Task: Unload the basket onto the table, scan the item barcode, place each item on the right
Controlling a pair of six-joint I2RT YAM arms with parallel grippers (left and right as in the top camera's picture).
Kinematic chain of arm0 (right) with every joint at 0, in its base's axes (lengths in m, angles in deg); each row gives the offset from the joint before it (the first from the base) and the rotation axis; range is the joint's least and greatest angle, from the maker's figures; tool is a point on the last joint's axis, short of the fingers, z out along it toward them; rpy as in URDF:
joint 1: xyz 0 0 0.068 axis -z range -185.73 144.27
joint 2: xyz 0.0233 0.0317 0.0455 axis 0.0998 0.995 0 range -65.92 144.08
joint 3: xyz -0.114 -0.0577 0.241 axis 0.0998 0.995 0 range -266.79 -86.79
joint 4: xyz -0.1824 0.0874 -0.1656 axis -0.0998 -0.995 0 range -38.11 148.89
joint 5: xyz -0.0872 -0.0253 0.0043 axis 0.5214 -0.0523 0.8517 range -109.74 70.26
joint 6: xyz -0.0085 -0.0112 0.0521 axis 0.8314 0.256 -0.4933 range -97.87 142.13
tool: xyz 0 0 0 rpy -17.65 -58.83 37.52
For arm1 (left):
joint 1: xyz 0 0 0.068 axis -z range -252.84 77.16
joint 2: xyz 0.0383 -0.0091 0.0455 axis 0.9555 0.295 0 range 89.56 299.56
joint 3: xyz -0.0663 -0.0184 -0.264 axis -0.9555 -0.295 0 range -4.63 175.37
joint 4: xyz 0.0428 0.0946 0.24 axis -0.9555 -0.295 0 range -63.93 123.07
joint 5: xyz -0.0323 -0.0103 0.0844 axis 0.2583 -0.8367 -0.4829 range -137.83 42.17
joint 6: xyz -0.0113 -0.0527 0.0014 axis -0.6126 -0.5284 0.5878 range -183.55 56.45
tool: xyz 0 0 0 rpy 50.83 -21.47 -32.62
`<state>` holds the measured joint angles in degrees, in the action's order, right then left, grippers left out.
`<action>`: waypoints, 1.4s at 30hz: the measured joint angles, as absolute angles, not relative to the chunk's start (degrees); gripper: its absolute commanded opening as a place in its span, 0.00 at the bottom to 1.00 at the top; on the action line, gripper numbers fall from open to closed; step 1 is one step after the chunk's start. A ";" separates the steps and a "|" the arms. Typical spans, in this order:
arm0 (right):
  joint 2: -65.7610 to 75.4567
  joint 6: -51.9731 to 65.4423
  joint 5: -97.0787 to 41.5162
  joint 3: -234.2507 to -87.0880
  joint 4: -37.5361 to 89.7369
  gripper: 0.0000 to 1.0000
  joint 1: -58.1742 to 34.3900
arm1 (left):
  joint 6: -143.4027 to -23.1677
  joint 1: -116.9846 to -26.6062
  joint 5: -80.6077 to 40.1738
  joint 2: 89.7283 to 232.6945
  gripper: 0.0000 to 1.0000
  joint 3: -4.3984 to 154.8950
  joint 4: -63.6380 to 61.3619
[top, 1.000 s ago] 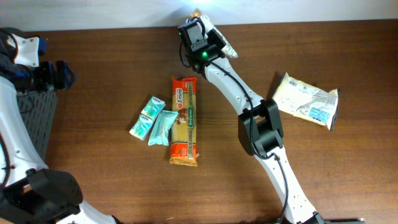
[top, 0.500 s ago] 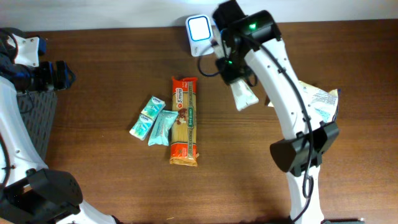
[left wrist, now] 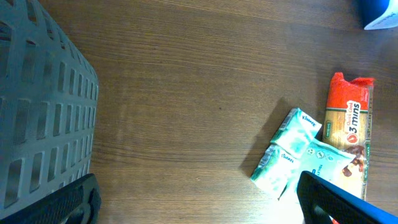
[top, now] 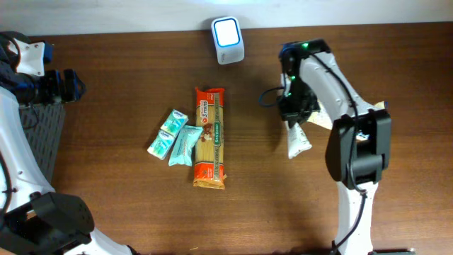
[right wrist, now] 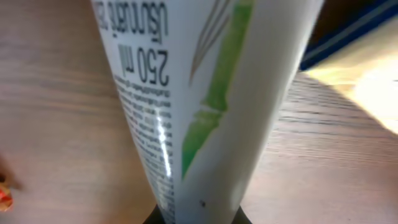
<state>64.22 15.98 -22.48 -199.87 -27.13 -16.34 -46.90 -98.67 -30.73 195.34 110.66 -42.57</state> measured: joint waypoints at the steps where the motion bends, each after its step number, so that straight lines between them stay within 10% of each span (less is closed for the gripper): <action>1: 64.22 15.89 -22.46 -199.80 -26.41 0.04 -14.61 | -46.90 -98.67 -30.71 195.34 0.99 110.66 -42.57; 9: 64.66 16.09 -22.46 -197.90 -21.69 0.04 -7.44 | -46.90 -98.67 -30.73 195.34 0.99 110.66 -42.55; 12: 64.66 17.44 -22.48 -195.54 -19.83 0.36 -5.32 | -46.90 -98.67 -30.73 195.34 0.99 110.66 -42.57; 19: 64.81 18.95 -22.33 -197.31 -23.70 0.57 -2.44 | -46.90 -98.67 -30.73 195.34 0.99 110.66 -42.59; 29: 65.40 21.31 -38.76 -224.70 -33.51 0.62 -8.10 | -46.90 -98.67 -30.73 195.34 0.99 110.66 -42.57; 42: 65.62 12.96 -56.29 -186.89 5.28 0.60 -29.87 | -46.90 -98.67 -30.73 195.34 0.99 110.66 -42.57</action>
<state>65.62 12.96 -56.29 -186.89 5.28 -29.87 -46.90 -98.67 -30.73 195.34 110.66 -42.57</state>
